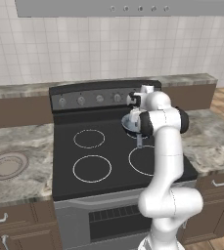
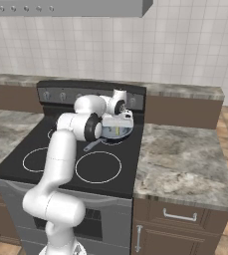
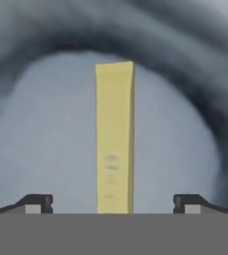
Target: Pick up the butter stick and place it in the pan. Then turn on the burner for the pan.
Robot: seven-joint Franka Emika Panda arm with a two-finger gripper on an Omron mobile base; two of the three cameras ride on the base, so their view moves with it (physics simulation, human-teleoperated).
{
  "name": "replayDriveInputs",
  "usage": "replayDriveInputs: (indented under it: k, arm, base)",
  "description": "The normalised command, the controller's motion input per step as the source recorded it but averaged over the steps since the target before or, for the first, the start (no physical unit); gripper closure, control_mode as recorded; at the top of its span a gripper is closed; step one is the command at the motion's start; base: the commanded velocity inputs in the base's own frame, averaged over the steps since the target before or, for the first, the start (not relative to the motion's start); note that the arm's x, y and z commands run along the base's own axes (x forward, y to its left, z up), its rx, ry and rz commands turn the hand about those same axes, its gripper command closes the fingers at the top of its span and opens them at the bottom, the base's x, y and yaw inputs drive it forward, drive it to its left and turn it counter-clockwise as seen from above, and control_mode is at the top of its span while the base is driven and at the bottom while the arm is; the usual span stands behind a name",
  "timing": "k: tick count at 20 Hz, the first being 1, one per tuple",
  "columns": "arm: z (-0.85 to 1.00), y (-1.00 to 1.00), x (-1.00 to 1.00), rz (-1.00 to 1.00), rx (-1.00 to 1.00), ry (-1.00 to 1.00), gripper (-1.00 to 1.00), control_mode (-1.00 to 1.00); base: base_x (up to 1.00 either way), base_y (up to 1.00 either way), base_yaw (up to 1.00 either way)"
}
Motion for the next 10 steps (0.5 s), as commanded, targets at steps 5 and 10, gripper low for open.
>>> replayDriveInputs:
  k: [5,10]
  arm:
    - [0.17,0.0,-0.07,0.0,0.0,-0.11,-1.0,-1.0]
    - [0.36,0.0,-0.07,0.0,0.0,-0.25,-1.0,-1.0]
  base:
    - [0.0,0.0,0.0]
    - [0.0,0.0,0.0]
